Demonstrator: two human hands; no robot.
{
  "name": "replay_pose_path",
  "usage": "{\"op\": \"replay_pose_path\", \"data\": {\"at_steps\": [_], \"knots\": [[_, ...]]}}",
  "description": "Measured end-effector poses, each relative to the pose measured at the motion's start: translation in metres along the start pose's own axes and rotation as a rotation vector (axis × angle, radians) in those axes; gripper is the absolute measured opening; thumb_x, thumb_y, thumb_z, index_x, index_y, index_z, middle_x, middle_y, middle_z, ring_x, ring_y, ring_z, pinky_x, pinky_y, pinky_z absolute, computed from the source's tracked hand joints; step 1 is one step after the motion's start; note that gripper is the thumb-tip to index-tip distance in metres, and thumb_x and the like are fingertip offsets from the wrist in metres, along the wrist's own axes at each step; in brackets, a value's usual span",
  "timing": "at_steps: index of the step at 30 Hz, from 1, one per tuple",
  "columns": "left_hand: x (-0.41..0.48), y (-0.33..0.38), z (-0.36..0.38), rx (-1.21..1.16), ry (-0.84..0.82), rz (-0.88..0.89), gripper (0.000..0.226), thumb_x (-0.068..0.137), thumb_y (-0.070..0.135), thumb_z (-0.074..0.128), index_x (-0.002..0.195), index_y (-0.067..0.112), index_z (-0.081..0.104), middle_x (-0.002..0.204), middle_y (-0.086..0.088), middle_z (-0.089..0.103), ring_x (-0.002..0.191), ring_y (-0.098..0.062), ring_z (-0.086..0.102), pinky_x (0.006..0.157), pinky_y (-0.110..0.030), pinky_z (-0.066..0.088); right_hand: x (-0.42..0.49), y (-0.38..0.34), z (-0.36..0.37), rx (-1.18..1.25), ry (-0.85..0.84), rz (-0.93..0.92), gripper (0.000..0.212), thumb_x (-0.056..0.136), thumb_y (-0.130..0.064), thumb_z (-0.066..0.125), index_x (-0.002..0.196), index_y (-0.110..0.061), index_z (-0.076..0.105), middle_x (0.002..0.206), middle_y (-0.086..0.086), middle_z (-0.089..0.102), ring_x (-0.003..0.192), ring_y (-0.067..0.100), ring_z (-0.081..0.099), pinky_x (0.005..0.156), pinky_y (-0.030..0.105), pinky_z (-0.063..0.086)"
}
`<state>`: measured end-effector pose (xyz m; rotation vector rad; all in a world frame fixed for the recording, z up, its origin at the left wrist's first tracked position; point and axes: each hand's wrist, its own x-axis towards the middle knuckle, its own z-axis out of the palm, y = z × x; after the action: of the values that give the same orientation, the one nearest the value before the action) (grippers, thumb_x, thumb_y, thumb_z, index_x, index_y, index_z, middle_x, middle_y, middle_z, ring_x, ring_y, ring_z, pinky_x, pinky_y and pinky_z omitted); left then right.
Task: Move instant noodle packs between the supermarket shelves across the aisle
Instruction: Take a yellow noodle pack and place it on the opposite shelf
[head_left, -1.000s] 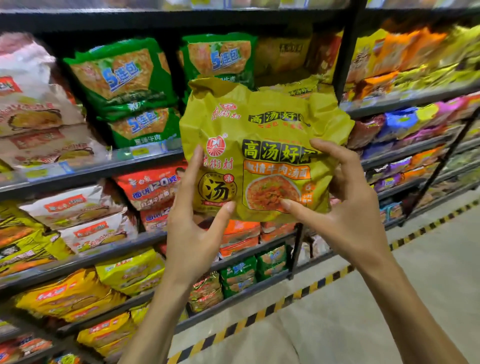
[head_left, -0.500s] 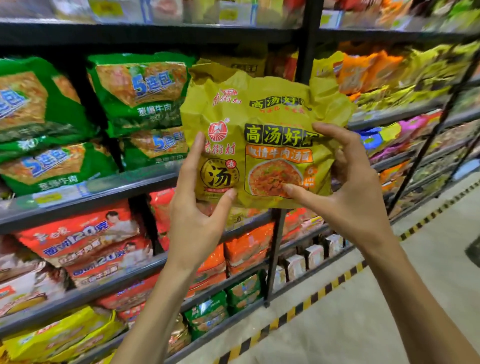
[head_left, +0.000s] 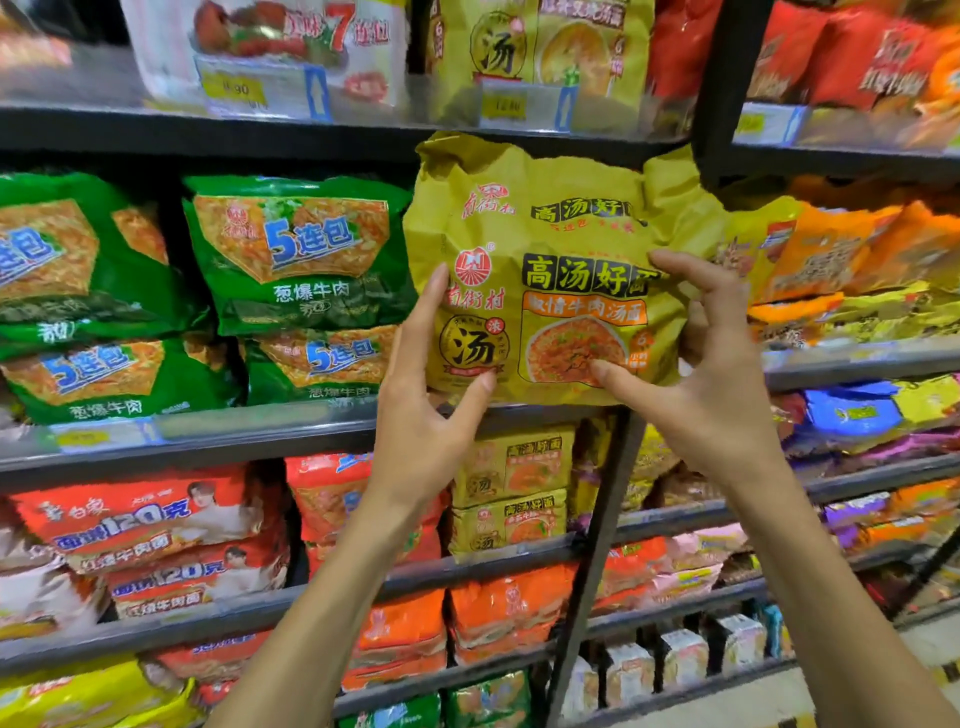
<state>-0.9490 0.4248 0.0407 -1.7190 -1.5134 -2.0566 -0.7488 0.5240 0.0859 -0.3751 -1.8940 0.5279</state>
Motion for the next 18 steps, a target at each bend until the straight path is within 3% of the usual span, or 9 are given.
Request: {"op": "replay_pose_path", "data": {"at_steps": [5,8,13,16,18], "knots": [[0.028,-0.023,0.031,0.051,0.046,0.022,0.085,0.090,-0.003,0.067,0.159,0.027,0.028,0.161,0.021,0.031,0.151,-0.013,0.030,0.110,-0.059,0.043,0.040,0.055,-0.003,0.089,-0.045,-0.033,0.083,0.074,-0.011,0.087,0.141,-0.025,0.039,0.132,-0.002,0.054,0.112,0.023,0.063,0.096,0.049,0.052],[0.038,-0.033,0.044,0.059,0.078,0.008,0.085,0.090,-0.003,0.067,0.158,0.031,0.028,0.161,0.018,0.031,0.151,-0.013,0.031,0.109,-0.057,0.045,0.059,0.082,-0.003,0.134,-0.060,-0.058,0.083,0.074,-0.011,0.086,0.141,-0.026,0.040,0.136,-0.003,0.052,0.115,0.026,0.061,0.097,0.053,0.050],[0.044,-0.046,0.062,0.119,0.144,0.029,0.086,0.089,-0.005,0.066,0.157,0.029,0.026,0.160,0.014,0.030,0.149,-0.017,0.033,0.104,-0.053,0.050,0.076,0.110,-0.002,0.194,-0.093,-0.098,0.084,0.073,-0.003,0.085,0.139,-0.028,0.039,0.132,0.001,0.054,0.103,0.029,0.064,0.089,0.053,0.052],[0.046,-0.059,0.070,0.133,0.186,0.061,0.086,0.089,-0.003,0.065,0.158,0.030,0.026,0.161,0.008,0.030,0.146,-0.026,0.037,0.094,-0.059,0.054,0.078,0.122,0.001,0.205,-0.084,-0.147,0.083,0.073,0.003,0.082,0.138,-0.026,0.039,0.129,-0.009,0.053,0.092,0.031,0.061,0.076,0.050,0.053],[0.046,-0.065,0.074,0.105,0.198,0.061,0.086,0.089,-0.001,0.064,0.156,0.037,0.027,0.160,0.008,0.032,0.147,-0.027,0.037,0.098,-0.048,0.055,0.080,0.128,0.003,0.204,-0.079,-0.167,0.081,0.073,0.007,0.078,0.137,-0.023,0.040,0.122,-0.031,0.048,0.087,0.029,0.060,0.071,0.049,0.053]]}}
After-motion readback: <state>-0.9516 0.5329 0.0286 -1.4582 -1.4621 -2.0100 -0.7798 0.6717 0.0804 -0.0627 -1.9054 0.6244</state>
